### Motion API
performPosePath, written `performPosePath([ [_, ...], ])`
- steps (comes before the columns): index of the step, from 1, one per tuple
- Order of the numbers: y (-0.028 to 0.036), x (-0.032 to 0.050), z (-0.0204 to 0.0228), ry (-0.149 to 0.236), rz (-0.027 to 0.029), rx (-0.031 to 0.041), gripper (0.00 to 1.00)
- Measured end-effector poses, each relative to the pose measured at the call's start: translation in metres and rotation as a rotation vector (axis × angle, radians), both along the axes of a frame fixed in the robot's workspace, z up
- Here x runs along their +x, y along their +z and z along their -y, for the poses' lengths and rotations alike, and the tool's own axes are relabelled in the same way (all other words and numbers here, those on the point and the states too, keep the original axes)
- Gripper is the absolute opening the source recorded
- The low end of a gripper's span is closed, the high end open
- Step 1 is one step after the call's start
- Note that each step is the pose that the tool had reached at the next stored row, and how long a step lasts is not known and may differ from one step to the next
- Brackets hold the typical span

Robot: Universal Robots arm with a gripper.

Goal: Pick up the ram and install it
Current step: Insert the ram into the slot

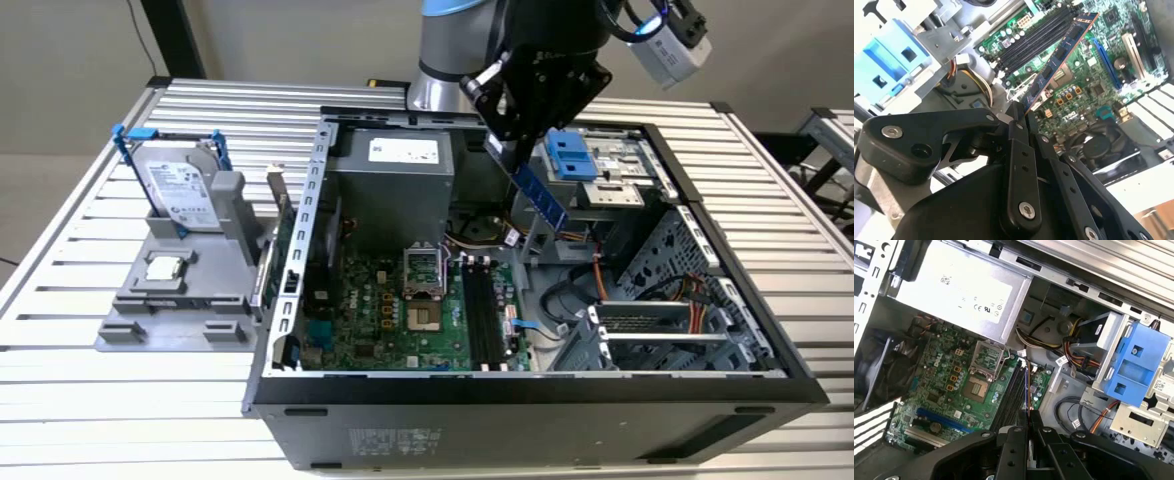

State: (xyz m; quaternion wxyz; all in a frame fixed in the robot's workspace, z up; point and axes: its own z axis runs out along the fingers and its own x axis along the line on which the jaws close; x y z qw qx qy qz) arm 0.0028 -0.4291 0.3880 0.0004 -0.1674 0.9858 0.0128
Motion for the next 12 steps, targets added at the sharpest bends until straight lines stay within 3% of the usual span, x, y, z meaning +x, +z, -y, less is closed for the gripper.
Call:
performPosePath([
  [12,-0.0004,0.0001,0.0,-0.173,0.0,0.0,0.0],
])
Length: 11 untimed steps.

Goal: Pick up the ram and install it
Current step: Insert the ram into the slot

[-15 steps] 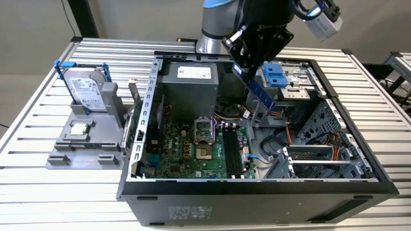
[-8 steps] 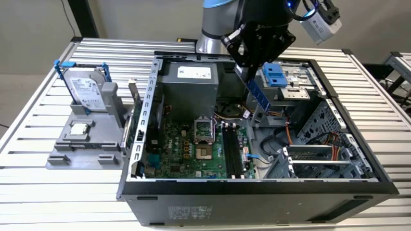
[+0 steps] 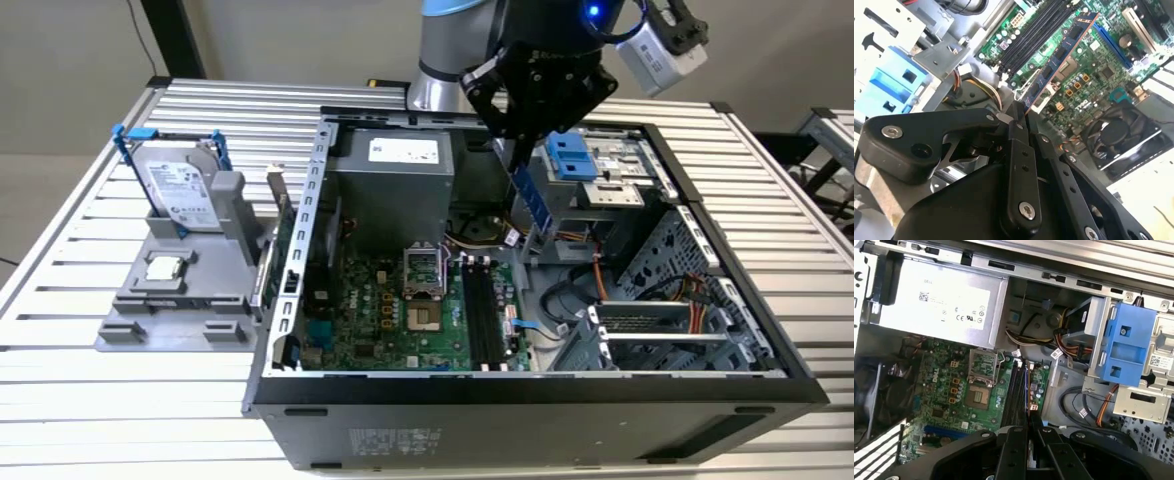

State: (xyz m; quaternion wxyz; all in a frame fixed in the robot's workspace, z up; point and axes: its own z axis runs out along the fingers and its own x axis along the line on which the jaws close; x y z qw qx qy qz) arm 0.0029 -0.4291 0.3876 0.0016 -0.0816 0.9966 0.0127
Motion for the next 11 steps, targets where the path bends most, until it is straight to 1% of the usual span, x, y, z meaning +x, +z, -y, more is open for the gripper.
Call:
performPosePath([
  [11,-0.0003,0.001,0.0,-0.104,0.0,0.0001,0.0],
])
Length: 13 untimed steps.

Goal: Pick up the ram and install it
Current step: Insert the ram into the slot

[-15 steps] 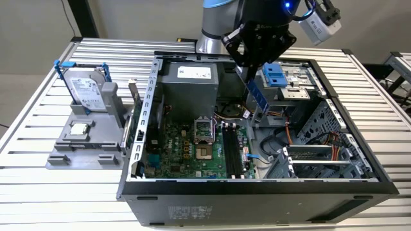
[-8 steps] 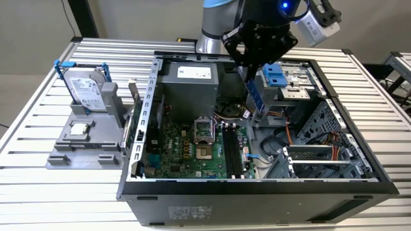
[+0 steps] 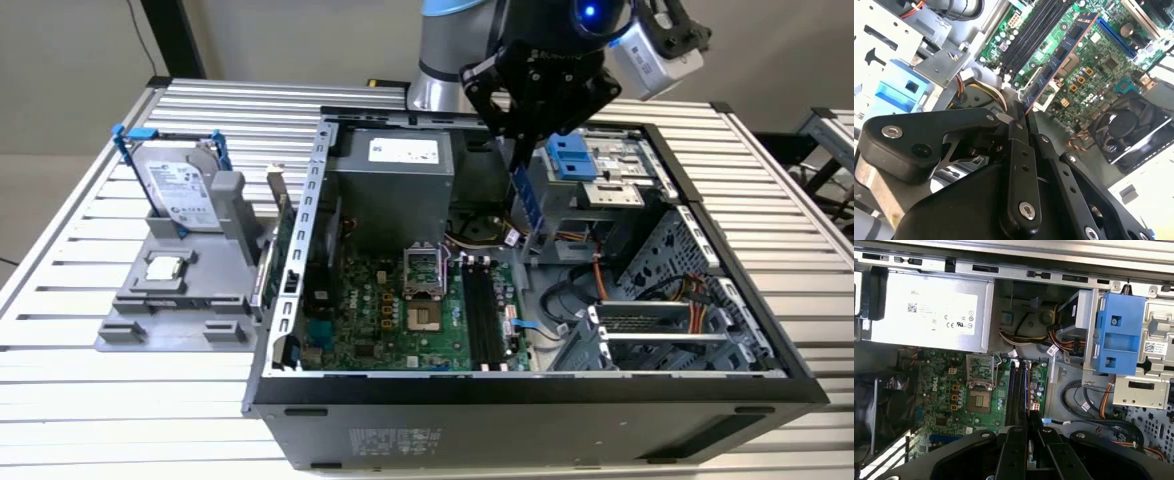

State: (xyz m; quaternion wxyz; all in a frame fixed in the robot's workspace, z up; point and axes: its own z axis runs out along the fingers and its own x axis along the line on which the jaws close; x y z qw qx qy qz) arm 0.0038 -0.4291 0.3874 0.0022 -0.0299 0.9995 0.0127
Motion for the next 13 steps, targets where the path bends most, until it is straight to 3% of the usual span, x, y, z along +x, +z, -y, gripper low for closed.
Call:
performPosePath([
  [7,0.0,0.0002,0.0,-0.018,0.0,0.0,0.0],
  [13,-0.0002,0.0084,0.0,-0.018,-0.0001,0.0,0.0],
])
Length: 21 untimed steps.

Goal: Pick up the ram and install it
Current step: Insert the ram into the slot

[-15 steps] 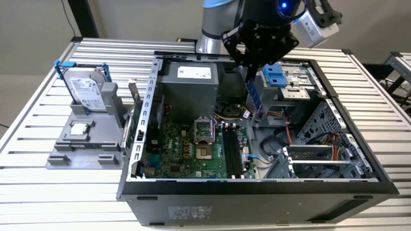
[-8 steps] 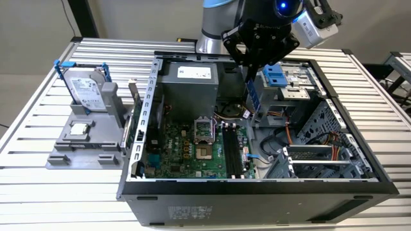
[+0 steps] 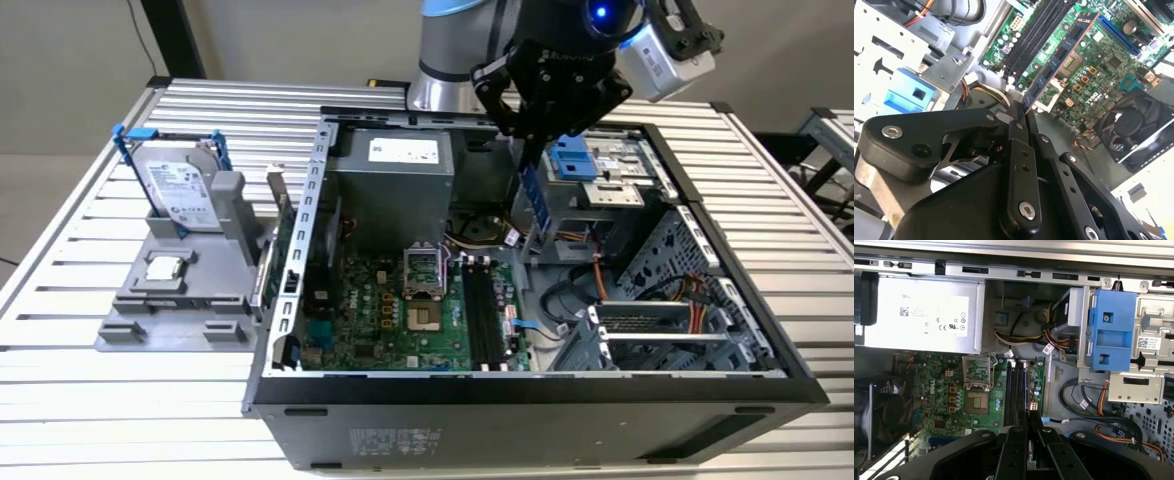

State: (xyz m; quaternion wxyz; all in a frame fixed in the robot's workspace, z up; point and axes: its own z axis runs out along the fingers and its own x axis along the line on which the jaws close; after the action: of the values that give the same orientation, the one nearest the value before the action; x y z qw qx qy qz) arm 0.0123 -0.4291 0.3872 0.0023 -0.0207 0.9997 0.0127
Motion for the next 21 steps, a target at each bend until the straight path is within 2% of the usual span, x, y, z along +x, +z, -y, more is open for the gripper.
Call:
performPosePath([
  [11,-0.0008,0.017,-0.0001,0.0,-0.0003,0.0002,0.0],
  [21,-0.0019,0.0174,0.0,0.0,-0.0003,0.0,0.0],
])
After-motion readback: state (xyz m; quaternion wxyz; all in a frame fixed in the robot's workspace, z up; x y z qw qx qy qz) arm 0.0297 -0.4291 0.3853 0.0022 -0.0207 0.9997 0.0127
